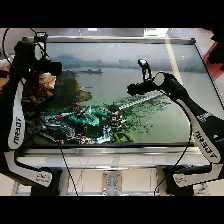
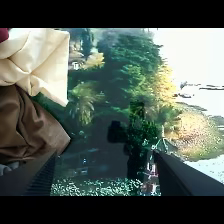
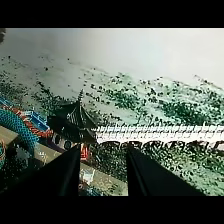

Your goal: Fold the shirts.

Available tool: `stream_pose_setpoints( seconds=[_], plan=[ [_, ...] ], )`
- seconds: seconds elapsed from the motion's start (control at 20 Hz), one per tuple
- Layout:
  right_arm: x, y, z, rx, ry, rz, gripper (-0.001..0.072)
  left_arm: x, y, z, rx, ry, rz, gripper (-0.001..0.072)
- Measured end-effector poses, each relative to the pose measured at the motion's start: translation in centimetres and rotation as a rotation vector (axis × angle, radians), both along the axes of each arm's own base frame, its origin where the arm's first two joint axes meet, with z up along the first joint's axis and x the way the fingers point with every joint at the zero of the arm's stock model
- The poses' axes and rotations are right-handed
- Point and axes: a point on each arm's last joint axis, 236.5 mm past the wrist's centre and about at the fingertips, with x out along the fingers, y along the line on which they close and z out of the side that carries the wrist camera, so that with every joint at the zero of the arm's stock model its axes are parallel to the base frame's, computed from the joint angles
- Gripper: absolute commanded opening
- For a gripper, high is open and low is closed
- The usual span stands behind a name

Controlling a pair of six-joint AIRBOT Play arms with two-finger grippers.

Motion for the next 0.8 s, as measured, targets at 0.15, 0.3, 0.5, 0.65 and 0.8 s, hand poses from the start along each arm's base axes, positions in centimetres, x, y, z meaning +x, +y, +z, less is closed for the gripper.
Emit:
stream_pose_setpoints(
  seconds=[0.15, 0.3, 0.5, 0.65, 0.8],
  plan=[
    [0.0, 0.0, 0.0, 0.0, 0.001, 0.0, 0.0348, -0.1, 0.0, -0.1, -0.003, 0.006, 0.003, 0.0708],
    [-0.1, 0.0, -0.1, -0.001, 0.006, 0.002, 0.0348, -0.2, 0.1, -0.1, 0.003, 0.01, 0.006, 0.0708],
    [-0.5, 0.0, -0.3, -0.005, 0.023, 0.009, 0.0348, -0.2, 1.9, 0.3, 0.081, 0.006, 0.023, 0.0708],
    [-0.8, 0.0, -0.3, -0.007, 0.032, 0.014, 0.0348, -0.1, 6.6, 1.9, 0.25, -0.023, 0.089, 0.0708],
    [-1.1, -0.1, -0.5, -0.012, 0.045, 0.02, 0.0349, -0.9, 13.3, 3.5, 0.331, -0.06, 0.259, 0.0707]
  ],
)
